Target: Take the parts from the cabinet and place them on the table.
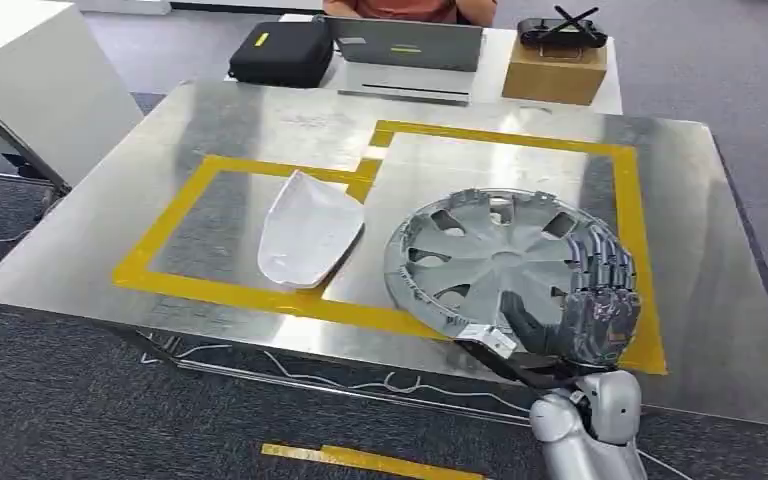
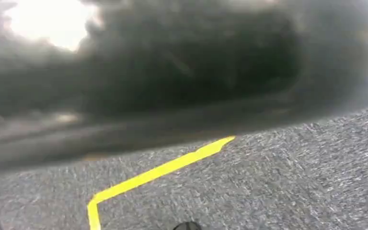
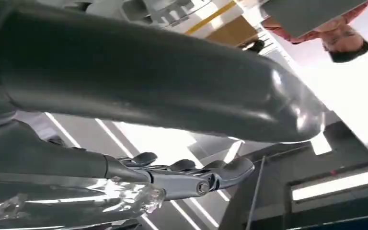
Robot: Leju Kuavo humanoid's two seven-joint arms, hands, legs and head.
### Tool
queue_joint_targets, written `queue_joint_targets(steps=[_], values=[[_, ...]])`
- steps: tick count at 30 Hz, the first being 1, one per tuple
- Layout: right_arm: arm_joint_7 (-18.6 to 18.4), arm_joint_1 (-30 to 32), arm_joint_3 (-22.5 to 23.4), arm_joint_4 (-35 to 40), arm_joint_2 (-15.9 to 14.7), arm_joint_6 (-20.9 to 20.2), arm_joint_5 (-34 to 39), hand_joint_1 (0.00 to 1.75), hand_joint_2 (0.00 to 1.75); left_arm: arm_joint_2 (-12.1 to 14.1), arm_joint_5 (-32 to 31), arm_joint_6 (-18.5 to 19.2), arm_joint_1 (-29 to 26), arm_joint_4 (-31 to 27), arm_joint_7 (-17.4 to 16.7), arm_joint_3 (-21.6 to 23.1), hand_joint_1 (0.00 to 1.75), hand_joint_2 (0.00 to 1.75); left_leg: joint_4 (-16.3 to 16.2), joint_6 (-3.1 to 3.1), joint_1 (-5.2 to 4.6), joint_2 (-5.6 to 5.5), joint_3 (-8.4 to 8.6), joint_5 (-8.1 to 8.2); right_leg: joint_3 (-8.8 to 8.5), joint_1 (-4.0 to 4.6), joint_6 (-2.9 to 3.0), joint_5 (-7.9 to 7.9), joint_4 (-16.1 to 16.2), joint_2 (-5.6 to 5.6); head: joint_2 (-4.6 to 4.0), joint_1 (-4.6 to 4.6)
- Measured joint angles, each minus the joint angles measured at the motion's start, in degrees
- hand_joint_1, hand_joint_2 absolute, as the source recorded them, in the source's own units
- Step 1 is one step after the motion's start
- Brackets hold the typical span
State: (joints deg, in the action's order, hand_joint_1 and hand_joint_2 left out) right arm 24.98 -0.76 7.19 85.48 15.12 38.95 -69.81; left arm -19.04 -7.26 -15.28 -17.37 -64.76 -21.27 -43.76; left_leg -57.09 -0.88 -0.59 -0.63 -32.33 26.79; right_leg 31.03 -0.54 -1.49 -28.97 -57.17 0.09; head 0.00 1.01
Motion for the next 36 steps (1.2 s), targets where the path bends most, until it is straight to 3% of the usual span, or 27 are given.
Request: queue_joint_targets(steps=[2,4,6,7,8,9,10,12,13,15,16,17,19,24,27,30,31,32,33,34,35,36], values=[[0.0,0.0,0.2,0.0,0.0,0.0,0.0,0.0,0.0,0.0,0.0,0.0,-0.1,-0.2,-0.2,0.4,0.0,0.0,0.0,0.59,0.21,-0.01,0.06,0.04,-0.03,0.04,0.57,0.2,0.2,0.02,0.0,-0.04],[0.0,-0.2,0.1,0.0,0.1,0.0,0.0,0.0,0.0,0.0,0.0,0.0,-0.2,-0.4,-0.3,0.6,0.0,0.0,-2.6,1.32,0.41,0.06,-1.02,2.38,-0.19,-0.23,1.28,0.42,0.4,-0.09,0.0,0.18],[0.0,-0.1,0.1,0.0,0.1,0.0,0.0,0.0,0.0,0.0,0.0,-0.1,-0.3,-0.5,-0.3,0.7,0.0,0.0,-12.0,1.79,0.67,0.07,-5.27,7.38,-0.12,-0.18,1.51,0.35,0.4,-0.2,0.0,0.11],[0.0,0.0,0.2,0.0,0.1,0.0,0.0,0.0,0.0,0.0,0.0,-0.1,-0.4,-0.5,-0.3,0.7,0.0,0.0,-16.3,1.92,0.76,0.07,-7.27,8.95,-0.09,-0.15,1.54,0.33,0.4,-0.2,0.0,0.09],[0.0,0.0,0.2,0.0,0.1,0.0,0.0,0.0,0.0,0.0,0.0,-0.1,-0.4,-0.5,-0.3,0.7,0.0,0.0,-18.4,1.97,0.86,0.07,-8.27,9.15,-0.11,-0.15,1.55,0.32,0.4,-0.2,0.0,0.09],[0.0,0.0,0.2,-0.1,0.1,0.0,0.0,0.0,0.0,0.0,0.0,-0.1,-0.4,-0.5,-0.3,0.7,0.0,0.0,-17.8,2.03,0.98,0.07,-7.94,8.0,-0.18,-0.16,1.55,0.31,0.4,-0.17,0.0,0.09],[0.0,0.0,0.2,-0.1,0.1,0.0,0.0,0.0,0.0,0.0,0.0,-0.1,-0.4,-0.6,-0.3,0.8,0.0,0.0,-14.5,2.06,1.16,0.07,-6.38,5.49,-0.27,-0.17,1.5,0.27,0.4,-0.08,0.0,0.13],[-0.1,0.0,0.2,-0.1,0.2,0.0,0.0,0.0,0.0,0.0,-0.1,-0.1,-0.4,-0.8,-0.4,0.9,0.0,0.0,-4.2,2.06,1.48,0.08,-1.26,0.34,-0.62,-0.2,1.22,0.1,0.4,0.06,0.0,0.13],[-0.2,-0.1,0.2,-0.1,0.2,0.0,0.0,0.0,0.0,0.0,-0.2,-0.1,-0.4,-0.9,-0.4,0.9,0.0,0.0,-1.4,2.07,1.43,0.0,0.3,0.67,-0.65,0.06,0.92,-0.07,0.3,0.09,0.0,0.07],[-0.2,-0.1,0.2,-0.1,0.2,0.0,-0.1,0.0,0.0,-0.1,-0.3,-0.2,-0.5,-0.9,-0.6,1.0,0.0,0.0,-0.3,1.53,1.4,0.01,0.35,0.76,-0.23,0.32,0.48,-0.26,-0.1,0.25,0.0,-0.15],[-0.2,-0.1,0.2,-0.1,0.2,0.0,-0.1,0.0,0.0,-0.2,-0.4,-0.2,-0.6,-1.0,-0.7,1.2,0.0,0.0,-0.3,1.65,1.34,0.01,0.38,0.78,-0.23,0.35,1.77,-0.4,-0.1,0.29,0.0,-0.11],[-0.2,-0.1,0.2,-0.1,0.2,0.0,-0.2,0.0,0.0,-0.2,-0.6,-0.2,-0.8,-1.1,-1.0,1.3,0.0,0.0,-0.3,1.56,1.21,0.0,0.44,0.82,-0.21,0.32,2.22,-0.36,-0.1,0.25,0.0,-0.17],[-0.2,-0.1,0.2,-0.1,0.2,0.0,-1.8,0.0,0.0,-0.3,-2.1,0.2,-1.1,-1.6,-2.2,1.6,0.0,0.0,-0.3,1.21,1.07,-0.02,0.44,0.92,-0.26,0.2,2.0,-0.2,0.3,0.25,0.0,-0.2],[-0.9,-0.1,0.3,0.1,0.2,0.0,-4.8,0.0,0.0,-0.4,-3.7,1.0,-1.5,-2.3,-3.6,1.9,0.0,0.0,-0.3,0.65,0.69,0.0,0.41,0.93,-0.62,-0.16,0.95,0.13,0.7,0.25,0.0,-0.15],[-2.0,0.1,0.3,0.1,0.2,0.0,-5.9,0.0,0.0,-0.4,-3.3,0.9,-1.6,-2.6,-4.0,2.0,0.0,0.0,-0.4,0.43,0.56,0.0,0.42,0.97,-0.65,-0.34,-0.1,0.1,0.8,0.25,0.0,-0.17],[-4.6,1.6,0.2,1.3,0.2,0.0,-7.4,0.0,0.0,-0.5,-0.1,-0.8,-2.7,-3.4,-5.5,3.6,0.0,0.0,-0.4,0.42,0.53,0.0,0.43,0.97,-0.64,-0.38,-0.36,0.07,0.8,0.25,0.0,-0.15],[-4.9,2.1,0.2,1.7,0.2,0.0,-7.5,0.0,0.0,-0.5,0.8,-1.5,-3.2,-3.7,-5.9,4.3,0.0,0.0,-0.8,0.12,0.28,0.02,0.36,1.19,-0.73,-0.67,-0.73,0.36,1.4,0.3,0.0,-0.13],[-5.3,2.5,0.0,2.1,0.2,0.0,-7.7,0.0,0.0,-0.5,1.6,-2.3,-3.8,-4.3,-6.3,5.3,0.0,0.0,-0.5,-0.9,0.23,-0.04,0.53,0.74,-0.98,-0.76,-1.72,0.96,1.8,0.26,0.0,-0.07],[-5.8,3.0,0.0,2.9,0.2,0.0,-7.8,0.0,0.0,-0.5,2.2,-3.1,-4.3,-5.0,-6.7,6.1,0.0,0.0,1.4,-1.44,0.35,0.1,1.07,-0.19,-1.34,-0.4,-2.02,1.0,2.1,0.35,0.0,-0.04],[-6.0,3.1,-0.1,3.2,0.1,0.0,-8.0,0.0,0.0,-0.5,2.6,-3.6,-4.6,-5.4,-6.9,6.9,0.0,0.0,2.5,-1.58,0.84,0.58,1.8,-0.98,-0.71,-0.46,-1.8,-0.02,1.7,0.22,0.0,-0.29],[-6.3,3.1,-0.2,3.3,0.1,0.0,-8.2,0.0,0.0,-0.5,3.0,-4.0,-4.9,-5.9,-7.0,7.6,0.0,0.0,3.2,-2.07,0.84,0.58,1.85,-1.35,0.41,-0.35,-1.53,-2.27,-1.0,0.29,-0.02,-0.33],[-6.4,3.2,-0.2,3.4,0.1,0.0,-8.3,0.0,0.0,-0.5,3.1,-4.2,-5.2,-6.2,-7.2,8.2,0.0,0.0,3.2,-1.95,0.84,0.6,1.65,-1.46,2.29,-0.44,-1.49,-4.67,-5.4,0.24,0.0,-0.46]])
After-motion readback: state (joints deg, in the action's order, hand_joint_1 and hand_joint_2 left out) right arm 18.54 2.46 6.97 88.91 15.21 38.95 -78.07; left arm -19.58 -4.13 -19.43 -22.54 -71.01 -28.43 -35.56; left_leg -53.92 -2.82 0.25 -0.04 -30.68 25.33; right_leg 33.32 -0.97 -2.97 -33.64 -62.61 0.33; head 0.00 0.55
